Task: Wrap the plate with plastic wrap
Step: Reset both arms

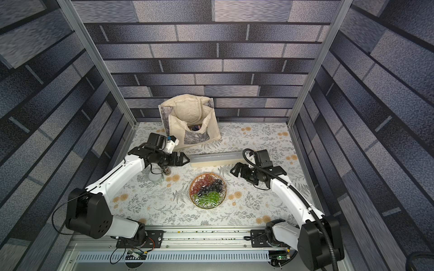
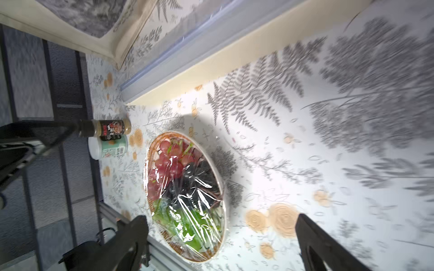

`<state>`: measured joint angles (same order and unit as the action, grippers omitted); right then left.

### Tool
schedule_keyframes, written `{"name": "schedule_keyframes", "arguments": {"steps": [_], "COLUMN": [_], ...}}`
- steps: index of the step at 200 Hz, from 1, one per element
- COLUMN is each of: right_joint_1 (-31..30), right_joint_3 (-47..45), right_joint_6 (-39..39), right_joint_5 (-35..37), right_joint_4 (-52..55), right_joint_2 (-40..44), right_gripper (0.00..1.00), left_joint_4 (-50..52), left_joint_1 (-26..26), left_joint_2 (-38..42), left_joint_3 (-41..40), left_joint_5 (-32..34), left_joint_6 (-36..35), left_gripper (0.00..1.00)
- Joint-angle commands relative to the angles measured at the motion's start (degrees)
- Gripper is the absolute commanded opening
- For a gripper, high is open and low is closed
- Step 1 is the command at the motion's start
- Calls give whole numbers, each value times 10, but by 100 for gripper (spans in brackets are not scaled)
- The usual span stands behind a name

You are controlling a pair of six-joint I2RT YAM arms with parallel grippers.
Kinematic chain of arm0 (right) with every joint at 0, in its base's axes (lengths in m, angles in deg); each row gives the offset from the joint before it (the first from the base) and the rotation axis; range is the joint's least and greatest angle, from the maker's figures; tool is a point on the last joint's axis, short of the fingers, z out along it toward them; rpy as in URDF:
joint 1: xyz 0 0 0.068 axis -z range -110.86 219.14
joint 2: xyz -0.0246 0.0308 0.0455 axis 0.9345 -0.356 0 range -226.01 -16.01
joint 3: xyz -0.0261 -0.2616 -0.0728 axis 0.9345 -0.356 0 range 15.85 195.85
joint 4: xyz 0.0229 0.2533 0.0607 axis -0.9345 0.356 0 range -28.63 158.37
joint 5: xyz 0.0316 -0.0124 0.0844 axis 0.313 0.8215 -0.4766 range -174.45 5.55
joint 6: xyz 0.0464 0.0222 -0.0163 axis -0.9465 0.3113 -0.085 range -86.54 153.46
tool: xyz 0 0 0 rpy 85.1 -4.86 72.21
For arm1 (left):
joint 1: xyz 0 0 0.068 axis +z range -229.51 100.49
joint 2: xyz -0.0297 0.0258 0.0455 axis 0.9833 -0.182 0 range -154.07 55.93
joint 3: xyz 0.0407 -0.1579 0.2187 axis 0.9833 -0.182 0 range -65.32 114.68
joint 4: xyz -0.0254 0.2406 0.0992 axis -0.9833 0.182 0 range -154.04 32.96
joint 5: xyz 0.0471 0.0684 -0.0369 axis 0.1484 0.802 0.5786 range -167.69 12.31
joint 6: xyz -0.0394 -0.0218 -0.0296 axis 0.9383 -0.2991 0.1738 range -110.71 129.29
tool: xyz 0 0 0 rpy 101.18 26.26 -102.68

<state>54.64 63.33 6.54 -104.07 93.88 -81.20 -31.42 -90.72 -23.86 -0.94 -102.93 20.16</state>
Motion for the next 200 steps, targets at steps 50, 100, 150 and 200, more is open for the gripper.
{"name": "schedule_keyframes", "arguments": {"steps": [50,100,150,200], "right_joint_1": [95,98,106,112], "right_joint_3": [-92,-229,-280,-264], "right_joint_6": [225,271,288,276], "right_joint_5": [211,263,242,265], "right_joint_4": [-260,-662,-882,-840], "right_joint_2": [13,-103,-233,-227], "right_gripper": [100,100,100,100], "left_joint_4": [-99,-308,-473,-682], "left_joint_1": [320,304,185,145], "left_joint_2": [97,134,116,18], "left_joint_3": [-66,-218,-314,-385], "left_joint_5": [136,204,309,309], "left_joint_6": [49,29,-36,-72], "left_gripper": [100,100,100,100]}}
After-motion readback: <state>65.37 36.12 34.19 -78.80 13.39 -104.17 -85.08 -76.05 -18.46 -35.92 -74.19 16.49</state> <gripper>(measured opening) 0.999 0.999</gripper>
